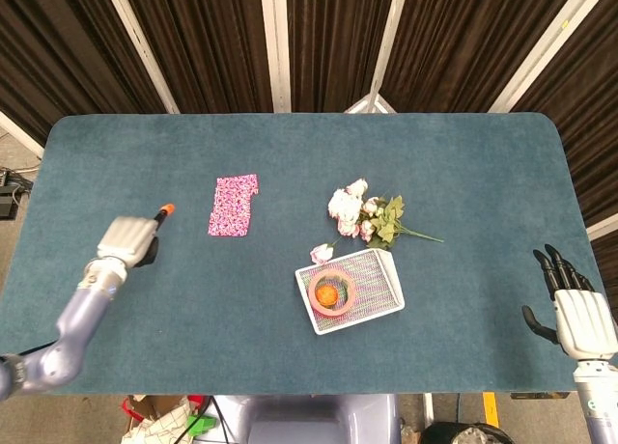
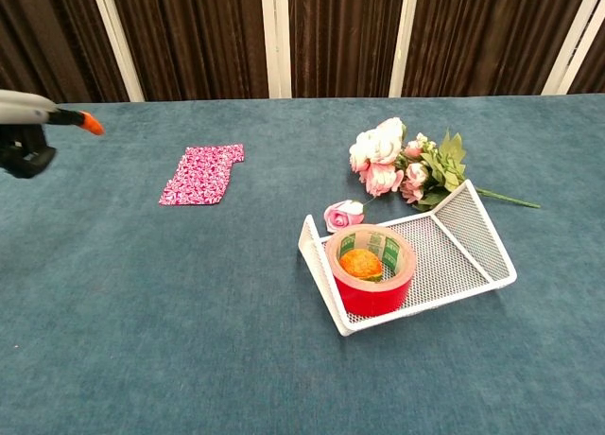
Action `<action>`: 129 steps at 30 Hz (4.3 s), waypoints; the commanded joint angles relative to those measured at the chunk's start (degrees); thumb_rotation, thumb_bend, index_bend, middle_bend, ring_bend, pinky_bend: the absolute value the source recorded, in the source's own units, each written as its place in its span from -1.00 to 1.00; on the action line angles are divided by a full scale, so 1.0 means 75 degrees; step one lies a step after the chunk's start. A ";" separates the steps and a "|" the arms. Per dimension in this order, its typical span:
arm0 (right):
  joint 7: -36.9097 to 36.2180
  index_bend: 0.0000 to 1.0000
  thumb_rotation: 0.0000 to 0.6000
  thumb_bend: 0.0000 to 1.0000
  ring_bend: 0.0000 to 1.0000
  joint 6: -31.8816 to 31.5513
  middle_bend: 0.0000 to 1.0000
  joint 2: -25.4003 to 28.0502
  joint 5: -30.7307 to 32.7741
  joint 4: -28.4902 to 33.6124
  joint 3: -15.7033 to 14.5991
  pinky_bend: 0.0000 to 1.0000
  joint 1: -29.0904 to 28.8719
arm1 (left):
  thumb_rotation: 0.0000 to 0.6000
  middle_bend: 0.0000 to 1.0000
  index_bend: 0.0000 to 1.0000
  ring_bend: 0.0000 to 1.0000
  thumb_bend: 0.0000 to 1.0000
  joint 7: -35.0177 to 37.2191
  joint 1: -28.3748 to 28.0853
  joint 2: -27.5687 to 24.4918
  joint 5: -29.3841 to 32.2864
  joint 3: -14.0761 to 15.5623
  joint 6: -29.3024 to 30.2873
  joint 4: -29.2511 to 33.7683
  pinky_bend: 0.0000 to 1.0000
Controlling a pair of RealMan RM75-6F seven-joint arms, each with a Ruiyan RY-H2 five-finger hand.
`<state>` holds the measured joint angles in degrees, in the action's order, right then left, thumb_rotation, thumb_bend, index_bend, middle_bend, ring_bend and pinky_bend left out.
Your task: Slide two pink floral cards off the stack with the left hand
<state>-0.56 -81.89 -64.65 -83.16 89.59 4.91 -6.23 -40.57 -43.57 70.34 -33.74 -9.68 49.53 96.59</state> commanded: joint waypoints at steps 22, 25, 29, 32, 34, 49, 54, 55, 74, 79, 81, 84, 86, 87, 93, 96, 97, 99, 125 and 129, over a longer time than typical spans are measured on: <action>-0.0300 -1.00 1.00 -0.27 -0.74 -0.0073 -0.90 0.0061 0.0032 -0.0093 0.0036 -0.50 0.0050 | 1.00 0.62 -1.00 0.53 0.94 -0.1382 -0.1737 0.2316 0.1659 0.0729 0.0330 -0.1566 0.36; -0.0376 -1.00 1.00 -0.27 -0.74 -0.0106 -0.90 0.0081 0.0024 -0.0112 0.0043 -0.50 0.0068 | 1.00 0.62 -1.00 0.53 0.94 -0.1543 -0.1842 0.2435 0.1857 0.0758 0.0510 -0.1583 0.36; -0.0464 -1.00 1.00 -0.27 -0.74 -0.0126 -0.90 0.0095 -0.0007 -0.0134 0.0037 -0.50 0.0079 | 1.00 0.61 -1.00 0.53 0.94 -0.1728 -0.1945 0.2569 0.2124 0.0781 0.0698 -0.1607 0.36; -0.0509 -1.00 1.00 -0.27 -0.74 -0.0128 -0.90 0.0104 -0.0013 -0.0148 0.0037 -0.50 0.0083 | 1.00 0.61 -1.00 0.53 0.94 -0.1872 -0.2027 0.2661 0.2362 0.0798 0.0748 -0.1621 0.36; -0.0538 -1.00 1.00 -0.27 -0.74 -0.0144 -0.90 0.0111 -0.0020 -0.0151 0.0039 -0.50 0.0090 | 1.00 0.61 -1.00 0.53 0.94 -0.1955 -0.2075 0.2710 0.2469 0.0826 0.0727 -0.1626 0.36; -0.0678 -1.00 1.00 -0.27 -0.74 -0.0206 -0.90 0.0143 -0.0065 -0.0177 0.0045 -0.50 0.0120 | 1.00 0.61 -1.00 0.53 0.94 -0.2376 -0.2332 0.2573 0.3253 0.0944 0.0963 -0.1026 0.36; -0.0701 -1.00 1.00 -0.27 -0.74 -0.0231 -0.90 0.0149 -0.0095 -0.0172 0.0037 -0.50 0.0130 | 1.00 0.62 -1.00 0.53 0.94 -0.2505 -0.2327 0.2406 0.3505 0.1070 0.1206 -0.0639 0.36; -0.0710 -1.00 1.00 -0.27 -0.74 -0.0234 -0.90 0.0152 -0.0098 -0.0172 0.0035 -0.50 0.0134 | 1.00 0.61 -1.00 0.53 0.94 -0.2558 -0.2336 0.2364 0.3599 0.1104 0.1246 -0.0555 0.36; -0.0705 -1.00 1.00 -0.27 -0.74 -0.0271 -0.90 0.0156 -0.0141 -0.0149 0.0031 -0.50 0.0145 | 1.00 0.62 -1.00 0.53 0.95 -0.3140 -0.2580 0.1691 0.4647 0.1399 0.1893 0.1165 0.36; -0.0715 -1.00 1.00 -0.27 -0.74 -0.0278 -0.90 0.0162 -0.0149 -0.0148 0.0027 -0.50 0.0151 | 1.00 0.62 -1.00 0.54 0.95 -0.3179 -0.2656 0.1540 0.4684 0.1393 0.2099 0.1586 0.36; -0.0704 -1.00 1.00 -0.27 -0.74 -0.0266 -0.90 0.0159 -0.0153 -0.0145 0.0023 -0.50 0.0145 | 1.00 0.62 -1.00 0.54 0.95 -0.3057 -0.2621 0.1487 0.4457 0.1367 0.2057 0.1675 0.36; -0.0700 -1.00 1.00 -0.27 -0.74 -0.0260 -0.90 0.0156 -0.0152 -0.0143 0.0024 -0.50 0.0142 | 1.00 0.62 -1.00 0.54 0.95 -0.2790 -0.2534 0.1407 0.3964 0.1314 0.1937 0.1768 0.36; -0.0697 -1.00 1.00 -0.27 -0.74 -0.0262 -0.90 0.0154 -0.0153 -0.0143 0.0025 -0.50 0.0141 | 1.00 0.62 -1.00 0.54 0.95 -0.2556 -0.2445 0.1343 0.3506 0.1288 0.1848 0.1802 0.36; -0.0695 -1.00 1.00 -0.27 -0.74 -0.0260 -0.90 0.0154 -0.0150 -0.0142 0.0026 -0.50 0.0141 | 1.00 0.62 -1.00 0.54 0.95 -0.2457 -0.2407 0.1321 0.3306 0.1276 0.1822 0.1809 0.36; -0.0670 -1.00 1.00 -0.27 -0.74 -0.0230 -0.90 0.0143 -0.0135 -0.0148 0.0028 -0.50 0.0128 | 1.00 0.61 -1.00 0.53 0.94 -0.2001 -0.2225 0.1325 0.2243 0.1279 0.1845 0.1666 0.36; -0.0662 -1.00 1.00 -0.27 -0.74 -0.0221 -0.90 0.0143 -0.0135 -0.0143 0.0026 -0.50 0.0123 | 1.00 0.61 -1.00 0.53 0.94 -0.1918 -0.2224 0.1424 0.2050 0.1240 0.1906 0.1501 0.36; -0.0663 -1.00 1.00 -0.27 -0.74 -0.0218 -0.90 0.0144 -0.0133 -0.0142 0.0025 -0.50 0.0124 | 1.00 0.61 -1.00 0.53 0.94 -0.1908 -0.2235 0.1464 0.2045 0.1218 0.1930 0.1418 0.36; -0.0668 -1.00 1.00 -0.27 -0.74 -0.0205 -0.90 0.0138 -0.0114 -0.0152 0.0030 -0.50 0.0121 | 1.00 0.61 -1.00 0.53 0.94 -0.1965 -0.2277 0.1552 0.2109 0.1197 0.1996 0.1232 0.36; -0.0573 -1.00 1.00 -0.27 -0.74 -0.0046 -0.90 0.0087 0.0042 -0.0204 0.0063 -0.50 0.0066 | 1.00 0.61 -1.00 0.54 0.94 -0.3039 -0.3041 0.2921 0.4237 0.0392 0.1524 -0.1370 0.36; -0.0593 -1.00 1.00 -0.27 -0.74 -0.0041 -0.90 0.0085 0.0045 -0.0218 0.0064 -0.50 0.0065 | 1.00 0.61 -1.00 0.54 0.94 -0.3246 -0.3129 0.3119 0.4526 0.0353 0.1453 -0.1615 0.36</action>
<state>-5.01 -82.20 -64.01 -82.83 87.95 5.38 -5.74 -64.33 -66.71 93.19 -0.63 -6.81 60.65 85.01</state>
